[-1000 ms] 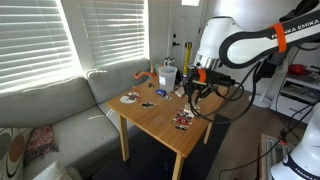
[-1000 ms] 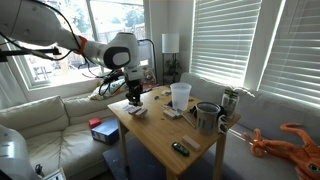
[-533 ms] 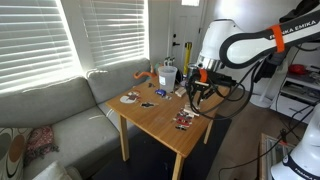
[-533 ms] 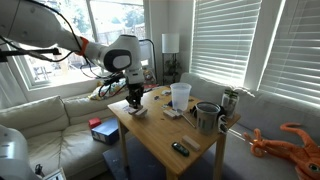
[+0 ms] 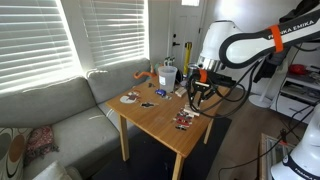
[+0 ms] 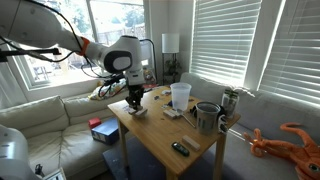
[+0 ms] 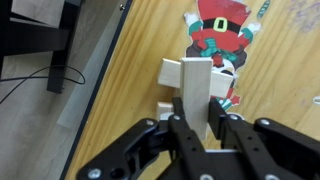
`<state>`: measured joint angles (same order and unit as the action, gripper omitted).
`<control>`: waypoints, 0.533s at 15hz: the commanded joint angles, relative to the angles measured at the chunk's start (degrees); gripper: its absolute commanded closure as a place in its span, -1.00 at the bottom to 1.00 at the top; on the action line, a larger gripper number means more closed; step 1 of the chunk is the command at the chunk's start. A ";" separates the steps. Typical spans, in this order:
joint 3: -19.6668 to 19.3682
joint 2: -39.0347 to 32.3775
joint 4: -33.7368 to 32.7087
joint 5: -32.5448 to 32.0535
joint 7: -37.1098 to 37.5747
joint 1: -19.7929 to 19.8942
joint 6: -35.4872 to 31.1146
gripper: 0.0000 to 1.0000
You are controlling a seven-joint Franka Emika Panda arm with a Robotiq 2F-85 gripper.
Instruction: Put two blocks on the table, then turn the top block to the left, then stack the left blocks on the right blocks
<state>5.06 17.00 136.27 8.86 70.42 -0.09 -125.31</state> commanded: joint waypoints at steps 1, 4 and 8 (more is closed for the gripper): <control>0.06 0.74 0.47 0.81 1.07 0.55 -0.17 0.86; 0.10 0.60 0.39 0.50 1.53 0.82 -0.14 0.86; 0.26 -0.21 -0.05 0.34 2.29 1.06 -0.35 0.86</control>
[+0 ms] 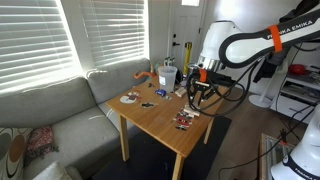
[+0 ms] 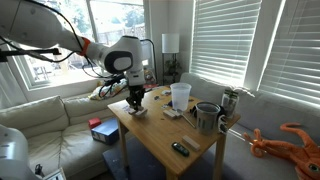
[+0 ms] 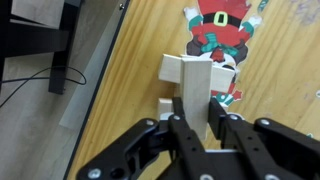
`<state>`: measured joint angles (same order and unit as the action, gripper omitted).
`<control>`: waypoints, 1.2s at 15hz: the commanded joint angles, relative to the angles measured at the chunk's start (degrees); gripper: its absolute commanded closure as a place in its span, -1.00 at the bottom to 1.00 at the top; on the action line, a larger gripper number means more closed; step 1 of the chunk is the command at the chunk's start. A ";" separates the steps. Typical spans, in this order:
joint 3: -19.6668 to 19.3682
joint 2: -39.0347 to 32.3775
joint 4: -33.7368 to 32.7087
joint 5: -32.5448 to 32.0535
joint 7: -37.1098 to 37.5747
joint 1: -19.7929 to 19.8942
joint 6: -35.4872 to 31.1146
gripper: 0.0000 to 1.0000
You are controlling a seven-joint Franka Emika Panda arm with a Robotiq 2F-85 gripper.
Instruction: Put two blocks on the table, then turn the top block to the left, then stack the left blocks on the right blocks
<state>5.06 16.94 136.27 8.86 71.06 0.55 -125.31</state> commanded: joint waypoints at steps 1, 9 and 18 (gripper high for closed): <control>0.23 -0.22 -0.05 0.41 1.77 0.41 -0.40 0.86; 0.28 -1.16 -0.43 0.15 2.72 0.38 -0.49 0.86; 0.40 -1.86 -0.70 -0.90 5.46 0.63 -1.13 0.86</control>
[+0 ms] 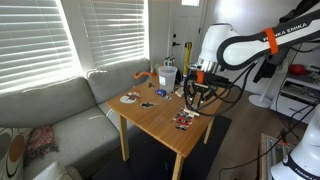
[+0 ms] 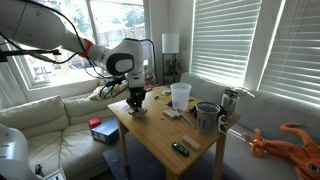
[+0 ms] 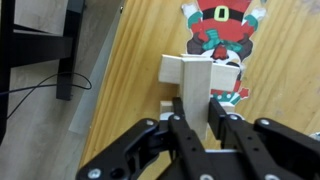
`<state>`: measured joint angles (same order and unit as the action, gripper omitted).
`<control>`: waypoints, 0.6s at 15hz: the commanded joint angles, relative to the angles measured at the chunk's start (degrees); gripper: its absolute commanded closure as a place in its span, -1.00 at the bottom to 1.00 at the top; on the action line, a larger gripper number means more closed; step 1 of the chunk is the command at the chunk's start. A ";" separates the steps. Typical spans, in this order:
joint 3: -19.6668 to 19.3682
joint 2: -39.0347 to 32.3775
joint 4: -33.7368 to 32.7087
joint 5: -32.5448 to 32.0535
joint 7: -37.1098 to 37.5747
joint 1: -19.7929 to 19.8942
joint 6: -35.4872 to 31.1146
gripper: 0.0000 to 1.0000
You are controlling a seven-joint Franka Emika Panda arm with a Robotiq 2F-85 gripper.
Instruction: Put two blocks on the table, then turn the top block to the left, then stack the left blocks on the right blocks
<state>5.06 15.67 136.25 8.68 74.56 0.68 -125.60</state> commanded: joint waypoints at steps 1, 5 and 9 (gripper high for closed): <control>0.52 -0.63 -0.74 -1.32 2.43 0.65 -0.88 0.86; 0.48 -0.70 -0.84 -1.59 2.66 0.59 -0.96 0.86; 0.69 -0.54 -0.79 -2.68 4.32 0.79 -2.43 -0.22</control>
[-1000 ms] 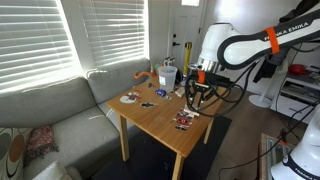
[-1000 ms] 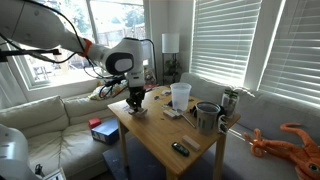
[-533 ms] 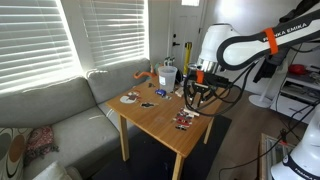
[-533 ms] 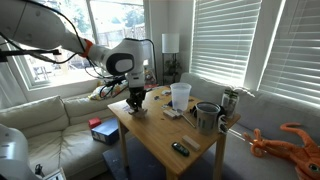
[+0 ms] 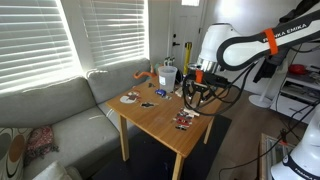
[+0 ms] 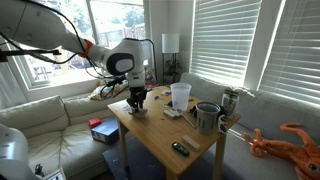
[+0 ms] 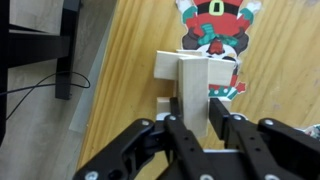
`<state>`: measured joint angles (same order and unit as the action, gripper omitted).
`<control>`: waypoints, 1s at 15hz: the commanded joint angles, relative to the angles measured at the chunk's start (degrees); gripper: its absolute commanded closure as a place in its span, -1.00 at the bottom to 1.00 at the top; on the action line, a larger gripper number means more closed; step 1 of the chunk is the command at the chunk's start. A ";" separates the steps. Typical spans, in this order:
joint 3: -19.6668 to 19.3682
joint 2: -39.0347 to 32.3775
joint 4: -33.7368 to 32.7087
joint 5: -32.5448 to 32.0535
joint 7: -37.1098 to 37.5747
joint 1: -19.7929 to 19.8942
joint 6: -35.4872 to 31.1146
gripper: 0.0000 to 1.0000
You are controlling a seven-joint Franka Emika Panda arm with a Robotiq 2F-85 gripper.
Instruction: Put two blocks on the table, then turn the top block to the left, then stack the left blocks on the right blocks
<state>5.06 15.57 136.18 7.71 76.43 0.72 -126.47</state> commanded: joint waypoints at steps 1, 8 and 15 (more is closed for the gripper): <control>0.76 -0.12 -0.68 -2.15 2.88 0.76 -1.73 -0.35; 0.28 2.99 0.61 -3.01 -1.23 0.06 -4.86 -1.00; -0.49 8.31 0.01 -4.05 -17.86 -0.67 -0.04 -1.00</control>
<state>5.14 20.36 135.97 3.93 65.29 0.60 -129.64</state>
